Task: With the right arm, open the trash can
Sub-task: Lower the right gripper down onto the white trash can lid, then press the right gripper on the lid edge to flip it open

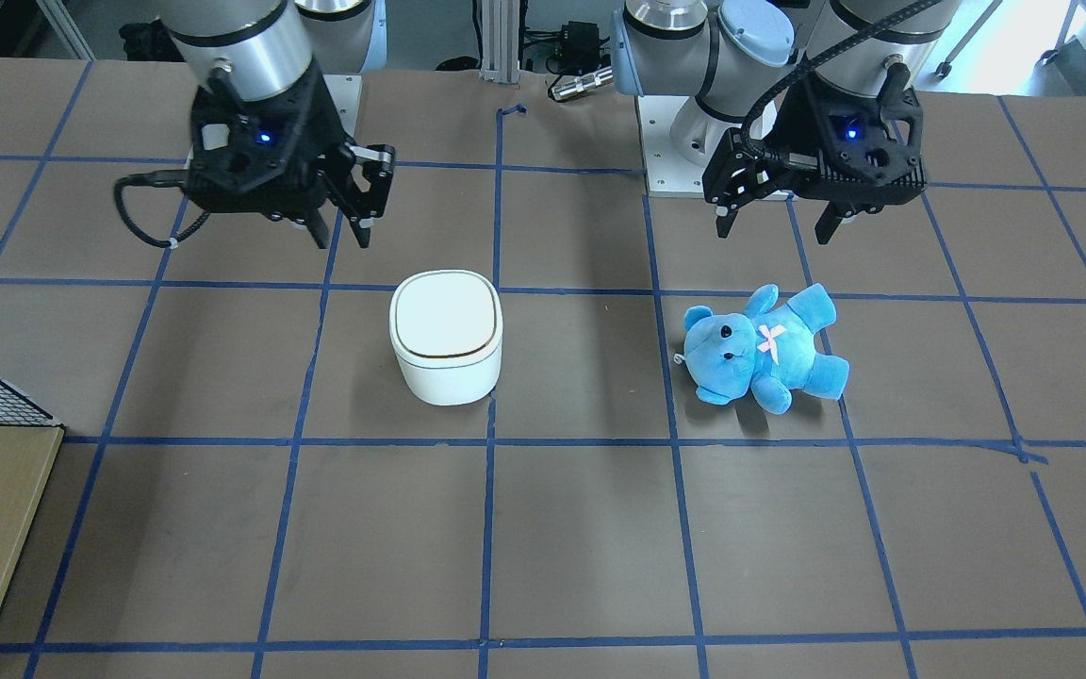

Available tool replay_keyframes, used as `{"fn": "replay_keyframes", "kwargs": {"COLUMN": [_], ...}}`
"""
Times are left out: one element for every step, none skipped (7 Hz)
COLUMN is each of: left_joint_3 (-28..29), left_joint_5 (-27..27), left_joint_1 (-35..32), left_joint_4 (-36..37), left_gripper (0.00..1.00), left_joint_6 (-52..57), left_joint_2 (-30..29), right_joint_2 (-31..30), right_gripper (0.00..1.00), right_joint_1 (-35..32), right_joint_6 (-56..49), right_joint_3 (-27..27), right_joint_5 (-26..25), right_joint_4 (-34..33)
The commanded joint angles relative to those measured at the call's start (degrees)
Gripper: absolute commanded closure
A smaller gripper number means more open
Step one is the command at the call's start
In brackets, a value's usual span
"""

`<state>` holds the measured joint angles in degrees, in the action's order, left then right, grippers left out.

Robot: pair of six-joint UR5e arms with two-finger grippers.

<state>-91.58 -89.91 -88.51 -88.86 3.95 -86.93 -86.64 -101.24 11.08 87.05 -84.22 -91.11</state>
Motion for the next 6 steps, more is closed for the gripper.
{"fn": "replay_keyframes", "kwargs": {"left_joint_3": [0.0,0.0,0.0,0.0,0.09,0.0], "left_joint_5": [0.0,0.0,0.0,0.0,0.0,0.0], "left_joint_1": [0.0,0.0,0.0,0.0,0.0,0.0], "left_joint_4": [0.0,0.0,0.0,0.0,0.0,0.0], "left_gripper": [0.0,0.0,0.0,0.0,0.0,0.0], "left_joint_6": [0.0,0.0,0.0,0.0,0.0,0.0], "left_joint_2": [0.0,0.0,0.0,0.0,0.0,0.0], "right_joint_2": [1.29,1.3,1.47,1.56,1.65,2.43], "right_gripper": [1.0,1.0,1.0,1.0,1.0,1.0], "right_joint_1": [-6.23,-7.3,-7.83,-7.83,-7.75,-7.66], "right_joint_6": [3.67,3.77,3.51,3.33,3.68,3.86], "right_joint_3": [8.27,13.09,18.62,22.16,22.37,22.63], "right_joint_5": [-0.51,-0.6,-1.03,-4.17,-4.46,-4.38], "right_joint_4": [-10.61,-14.15,-17.49,-21.87,-22.0,-22.09]}}
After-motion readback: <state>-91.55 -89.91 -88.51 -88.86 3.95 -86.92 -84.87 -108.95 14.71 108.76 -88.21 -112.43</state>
